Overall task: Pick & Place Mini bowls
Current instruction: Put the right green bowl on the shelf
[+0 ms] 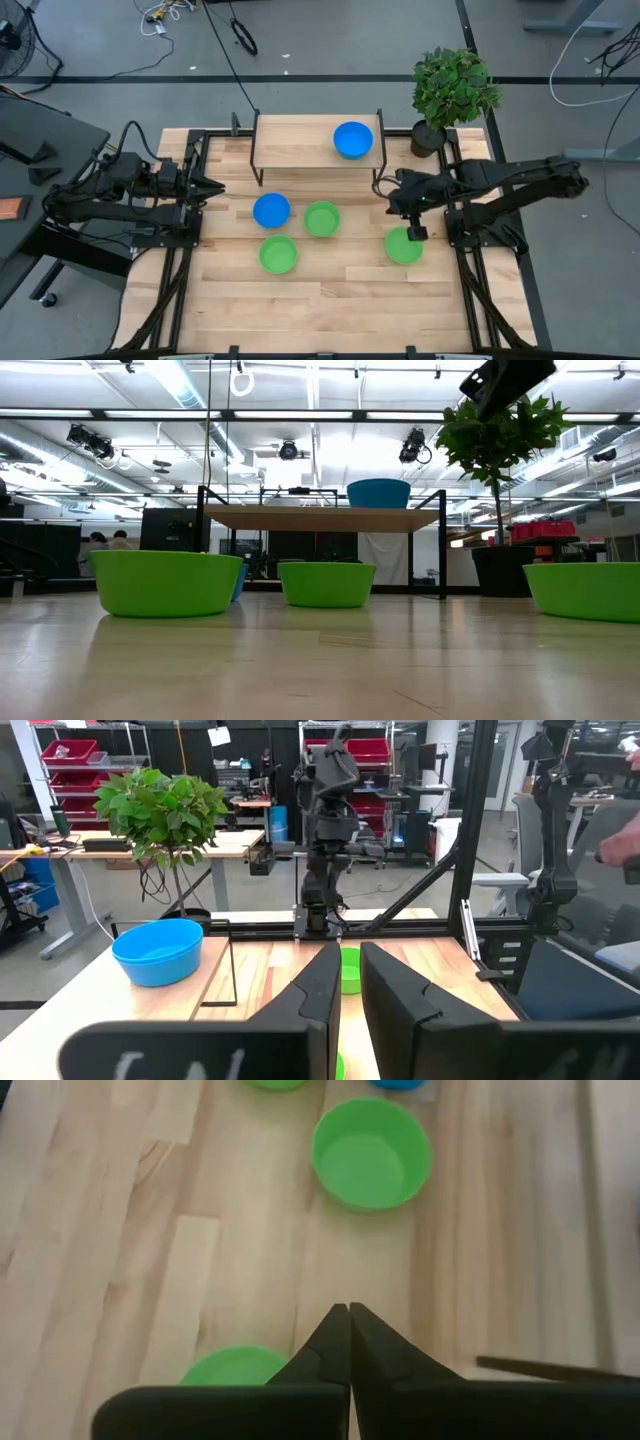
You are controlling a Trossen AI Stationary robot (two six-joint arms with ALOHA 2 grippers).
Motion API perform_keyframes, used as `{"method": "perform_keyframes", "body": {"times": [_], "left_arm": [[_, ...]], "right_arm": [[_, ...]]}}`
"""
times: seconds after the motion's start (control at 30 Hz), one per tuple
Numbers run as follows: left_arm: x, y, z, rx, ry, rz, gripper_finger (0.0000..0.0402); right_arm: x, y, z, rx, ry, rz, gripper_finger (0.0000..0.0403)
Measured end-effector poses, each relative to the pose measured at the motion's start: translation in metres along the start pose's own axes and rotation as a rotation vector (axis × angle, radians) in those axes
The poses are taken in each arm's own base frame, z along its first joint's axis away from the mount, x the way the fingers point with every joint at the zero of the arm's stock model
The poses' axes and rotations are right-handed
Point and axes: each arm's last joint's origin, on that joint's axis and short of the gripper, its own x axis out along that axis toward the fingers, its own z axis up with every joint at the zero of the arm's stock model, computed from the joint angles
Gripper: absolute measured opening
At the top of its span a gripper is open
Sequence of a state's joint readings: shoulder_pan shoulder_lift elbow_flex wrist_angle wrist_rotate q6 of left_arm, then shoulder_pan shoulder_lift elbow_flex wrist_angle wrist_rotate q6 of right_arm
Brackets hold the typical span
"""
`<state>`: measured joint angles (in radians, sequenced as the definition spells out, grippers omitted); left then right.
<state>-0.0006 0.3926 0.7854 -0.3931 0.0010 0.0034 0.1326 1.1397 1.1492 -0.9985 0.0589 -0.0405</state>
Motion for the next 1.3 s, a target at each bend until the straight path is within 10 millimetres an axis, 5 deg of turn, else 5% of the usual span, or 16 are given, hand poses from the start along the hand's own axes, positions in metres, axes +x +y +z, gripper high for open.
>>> {"method": "perform_keyframes", "body": {"times": [0.63, 1.3], "left_arm": [[0.000, 0.000, 0.000, 0.000, 0.001, 0.000, 0.0048], [0.000, 0.000, 0.000, 0.000, 0.001, 0.000, 0.0048]], "right_arm": [[0.014, 0.059, -0.003, 0.084, 0.131, 0.142, 0.0000], [0.048, 0.079, 0.001, 0.306, 0.271, 0.094, 0.0000]]}}
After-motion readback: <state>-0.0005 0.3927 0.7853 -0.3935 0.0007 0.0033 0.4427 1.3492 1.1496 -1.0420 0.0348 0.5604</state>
